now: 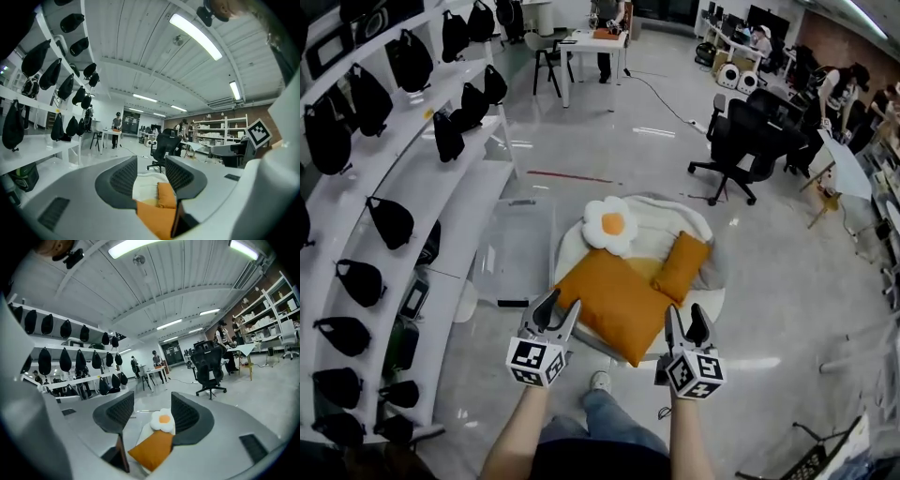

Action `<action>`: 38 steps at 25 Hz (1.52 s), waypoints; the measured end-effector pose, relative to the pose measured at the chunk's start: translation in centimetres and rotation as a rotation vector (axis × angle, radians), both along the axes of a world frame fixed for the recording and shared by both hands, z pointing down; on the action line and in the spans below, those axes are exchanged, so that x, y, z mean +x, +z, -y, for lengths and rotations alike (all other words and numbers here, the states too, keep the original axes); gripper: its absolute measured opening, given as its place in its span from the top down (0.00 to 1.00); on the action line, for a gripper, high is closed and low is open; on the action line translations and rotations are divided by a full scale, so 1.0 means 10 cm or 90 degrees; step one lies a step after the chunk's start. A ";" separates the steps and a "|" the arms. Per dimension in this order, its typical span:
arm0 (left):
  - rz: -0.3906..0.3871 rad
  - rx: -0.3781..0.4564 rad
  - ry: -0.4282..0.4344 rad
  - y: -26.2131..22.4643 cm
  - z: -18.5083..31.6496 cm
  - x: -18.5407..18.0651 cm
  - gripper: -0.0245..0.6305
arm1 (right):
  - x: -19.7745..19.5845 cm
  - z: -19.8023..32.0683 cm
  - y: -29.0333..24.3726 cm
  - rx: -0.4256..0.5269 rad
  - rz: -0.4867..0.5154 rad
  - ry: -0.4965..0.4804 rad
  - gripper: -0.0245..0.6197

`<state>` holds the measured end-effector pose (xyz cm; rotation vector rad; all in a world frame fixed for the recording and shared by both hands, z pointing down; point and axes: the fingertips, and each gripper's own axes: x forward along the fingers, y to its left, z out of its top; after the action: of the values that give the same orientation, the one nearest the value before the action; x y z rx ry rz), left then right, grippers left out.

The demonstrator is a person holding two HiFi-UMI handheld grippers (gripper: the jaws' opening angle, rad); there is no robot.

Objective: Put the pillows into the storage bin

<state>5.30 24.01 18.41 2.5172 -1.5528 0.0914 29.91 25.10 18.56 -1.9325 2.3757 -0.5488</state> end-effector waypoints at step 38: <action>-0.010 -0.220 -0.083 1.96 2.22 -0.24 0.67 | -0.26 2.72 1.83 -0.193 -0.183 -0.195 0.60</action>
<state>2.88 1.83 38.02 2.1428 -1.5395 0.2943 27.28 -2.09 36.90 -1.8727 2.9544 -0.7266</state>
